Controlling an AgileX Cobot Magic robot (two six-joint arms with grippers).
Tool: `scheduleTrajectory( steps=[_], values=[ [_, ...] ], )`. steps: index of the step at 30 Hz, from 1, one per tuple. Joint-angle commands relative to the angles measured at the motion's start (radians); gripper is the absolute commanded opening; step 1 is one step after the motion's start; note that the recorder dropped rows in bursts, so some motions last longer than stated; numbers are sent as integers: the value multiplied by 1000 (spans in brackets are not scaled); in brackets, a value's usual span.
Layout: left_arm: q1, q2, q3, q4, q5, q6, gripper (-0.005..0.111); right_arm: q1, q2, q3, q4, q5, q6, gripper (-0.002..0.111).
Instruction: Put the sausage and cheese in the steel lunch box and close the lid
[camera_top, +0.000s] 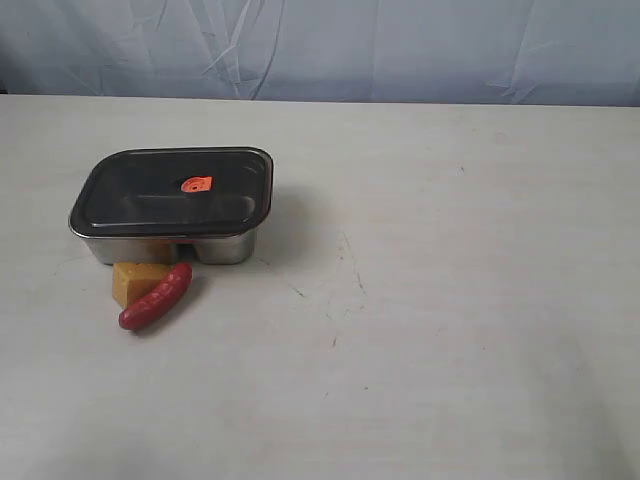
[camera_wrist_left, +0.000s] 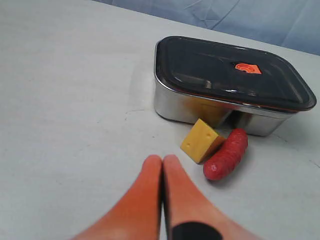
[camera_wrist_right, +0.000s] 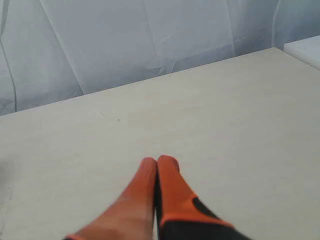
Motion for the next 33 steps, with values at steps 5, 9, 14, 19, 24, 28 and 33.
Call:
scheduleTrajectory(
  steps=[5,9,14,19,24,28,33],
  values=[
    [-9,-6,5,2,-7,-2,0,4,-6,4,547,-203,43,-1],
    [-9,-6,5,18,-39,-2,0,4,-6,4,805,-194,43,-1],
    [-9,-6,5,117,-117,-2,0,4,-6,4,814,-214,43,-1],
    [-9,-6,5,219,-140,-2,0,4,32,-46,824,-231,31,-1],
    [-9,-6,5,338,-166,-2,0,4,255,-231,774,-236,-95,-1],
    [-9,-6,5,347,-166,-2,0,4,568,-455,667,-138,-169,-1],
    [-9,-6,5,421,-166,-2,0,22,1279,-918,684,176,-429,-1]
  ],
)
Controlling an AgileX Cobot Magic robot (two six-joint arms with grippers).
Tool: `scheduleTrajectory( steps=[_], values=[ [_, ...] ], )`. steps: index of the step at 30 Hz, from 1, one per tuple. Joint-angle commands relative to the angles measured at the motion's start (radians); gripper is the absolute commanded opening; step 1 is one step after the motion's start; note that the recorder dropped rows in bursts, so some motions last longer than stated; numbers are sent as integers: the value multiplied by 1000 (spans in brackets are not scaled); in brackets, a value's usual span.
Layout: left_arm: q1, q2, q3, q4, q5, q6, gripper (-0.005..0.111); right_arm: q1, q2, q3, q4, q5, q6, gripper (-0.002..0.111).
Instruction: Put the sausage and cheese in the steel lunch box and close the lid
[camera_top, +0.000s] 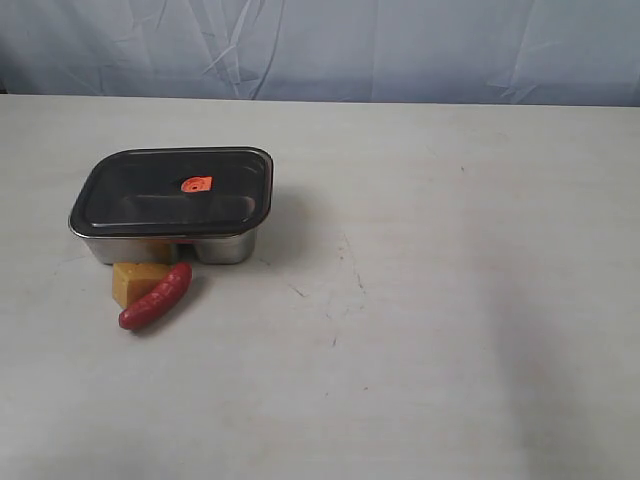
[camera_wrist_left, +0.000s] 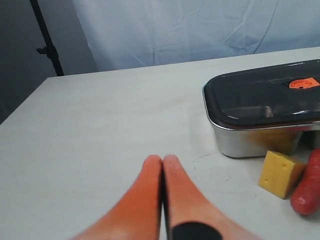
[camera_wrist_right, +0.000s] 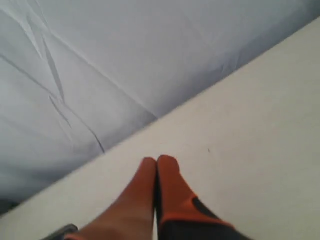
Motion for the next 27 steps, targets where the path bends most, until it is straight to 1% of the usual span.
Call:
scheduleTrajectory(
  steps=[1,2,4,6,7,8,9,11,12,14,15,22,27],
  values=[
    [-9,-6,1,34,-13,-2,0,28,436,-269,70,174,-260,-1],
    [-9,-6,1,34,-26,-2,0,42,569,-345,178,217,-370,-1],
    [-9,-6,1,47,-99,0,0,54,744,-456,385,394,-560,-1],
    [-9,-6,1,87,-146,0,0,72,890,-529,561,582,-685,-1],
    [-9,-6,1,139,-155,0,0,85,956,-565,619,651,-716,0],
    [-9,-6,1,181,-164,0,0,101,1015,-593,654,695,-730,5],
    [-9,-6,1,205,-164,0,0,116,1068,-620,680,734,-746,13],
    [-9,-6,1,215,-164,0,0,148,1164,-671,717,790,-770,36],
    [-9,-6,1,215,-164,0,0,159,1184,-684,723,800,-770,45],
    [-9,-6,1,215,-164,0,0,185,1227,-716,737,816,-770,58],
    [-9,-6,1,215,-164,0,0,201,1242,-732,739,823,-770,60],
    [-9,-6,1,217,-166,0,0,304,1326,-819,748,813,-768,61],
    [-9,-6,1,215,-165,0,0,336,1371,-850,756,781,-761,61]
  ],
)
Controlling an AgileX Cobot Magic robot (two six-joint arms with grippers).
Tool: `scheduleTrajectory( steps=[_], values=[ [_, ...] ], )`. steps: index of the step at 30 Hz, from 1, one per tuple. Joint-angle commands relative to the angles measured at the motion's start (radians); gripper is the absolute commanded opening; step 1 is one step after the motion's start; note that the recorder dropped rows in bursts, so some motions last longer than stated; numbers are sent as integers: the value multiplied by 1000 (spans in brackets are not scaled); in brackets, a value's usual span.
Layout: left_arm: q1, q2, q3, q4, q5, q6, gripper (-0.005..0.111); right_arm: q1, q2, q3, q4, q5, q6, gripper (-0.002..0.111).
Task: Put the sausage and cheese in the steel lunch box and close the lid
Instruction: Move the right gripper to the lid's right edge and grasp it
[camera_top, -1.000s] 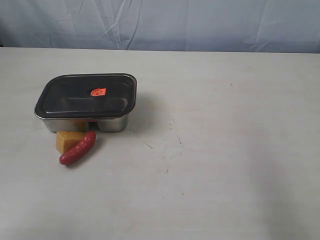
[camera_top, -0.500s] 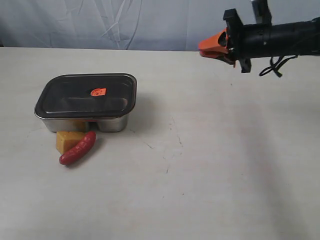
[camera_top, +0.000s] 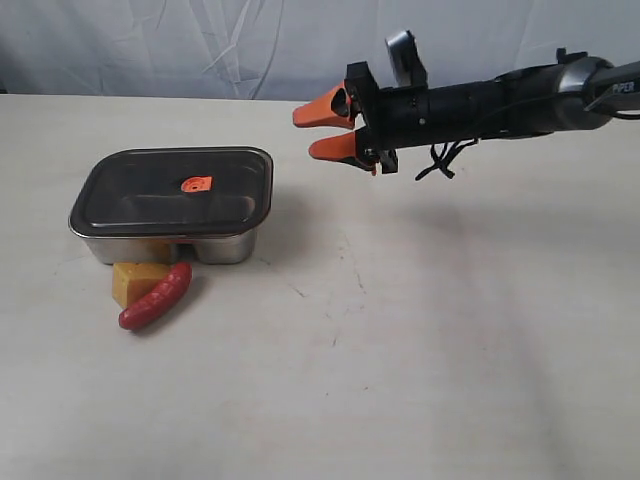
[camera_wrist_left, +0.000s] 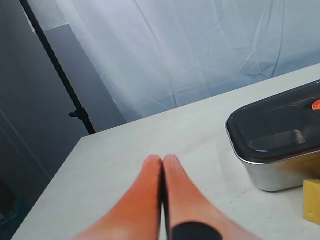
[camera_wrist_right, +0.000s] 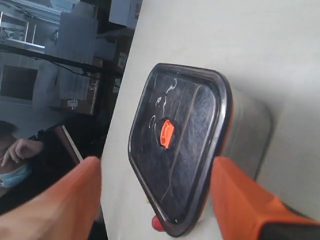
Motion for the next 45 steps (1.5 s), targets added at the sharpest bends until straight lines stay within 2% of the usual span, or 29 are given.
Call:
scheduleTrajectory(
  steps=[1,7,20,45],
  values=[
    [-9,-6,1,-15,-15,-3,0,13,41,-28,12,-25,-5,61],
    [-9,-6,1,-52,-15,-5,0,20,87,-35,16,-18,15,61],
    [-9,-6,1,-52,-19,-5,0,108,122,-38,53,-61,14,61],
    [-9,-6,1,-52,-23,-5,0,142,144,-76,72,-46,17,61]
  ],
)
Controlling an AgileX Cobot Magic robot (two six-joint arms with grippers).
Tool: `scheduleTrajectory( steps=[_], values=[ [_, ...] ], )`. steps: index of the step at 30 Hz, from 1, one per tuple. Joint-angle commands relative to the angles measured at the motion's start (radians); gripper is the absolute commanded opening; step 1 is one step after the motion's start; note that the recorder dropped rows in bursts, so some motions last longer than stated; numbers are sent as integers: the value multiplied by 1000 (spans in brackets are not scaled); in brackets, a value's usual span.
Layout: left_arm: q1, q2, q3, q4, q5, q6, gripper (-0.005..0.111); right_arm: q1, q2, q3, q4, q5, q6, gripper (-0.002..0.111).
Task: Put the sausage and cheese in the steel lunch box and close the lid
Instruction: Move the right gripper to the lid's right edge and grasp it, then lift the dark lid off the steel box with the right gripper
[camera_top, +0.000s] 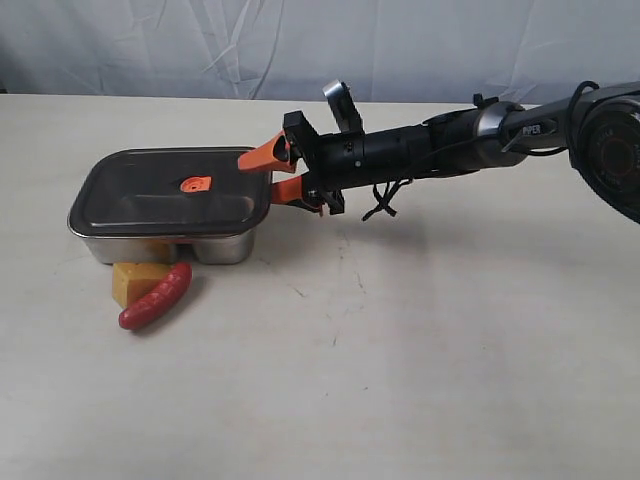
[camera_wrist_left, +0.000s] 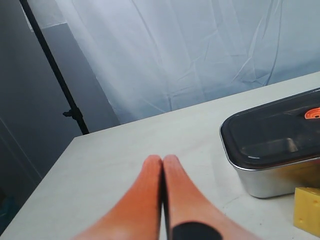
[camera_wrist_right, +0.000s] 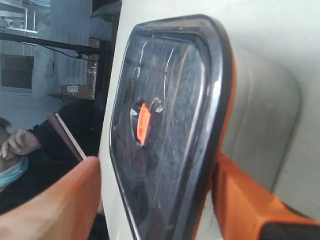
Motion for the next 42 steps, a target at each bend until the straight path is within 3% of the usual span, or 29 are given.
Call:
scheduleTrajectory(
  steps=[1,14,20,25,29,35,42],
  values=[
    [-9,-4,1,-8,-14,-5,0,2,-1,-6,2,3,-3,59],
    [-9,-4,1,-8,-14,-5,0,8,-1,-6,0,7,-1,-1],
    [-9,-4,1,-8,-17,-5,0,8,-1,-6,0,11,-1,-1],
    [-9,-4,1,-11,-106,-5,0,8,-3,-6,25,46,-1,-1],
    [-9,-4,1,-116,-170,-7,0,8,-26,-6,35,48,-18,-1],
    [-9,-4,1,-339,-163,-7,0,8,-56,-6,46,46,-51,-1],
    [-9,-4,1,-389,-157,-7,0,8,-60,-6,54,27,-54,-1]
  ],
)
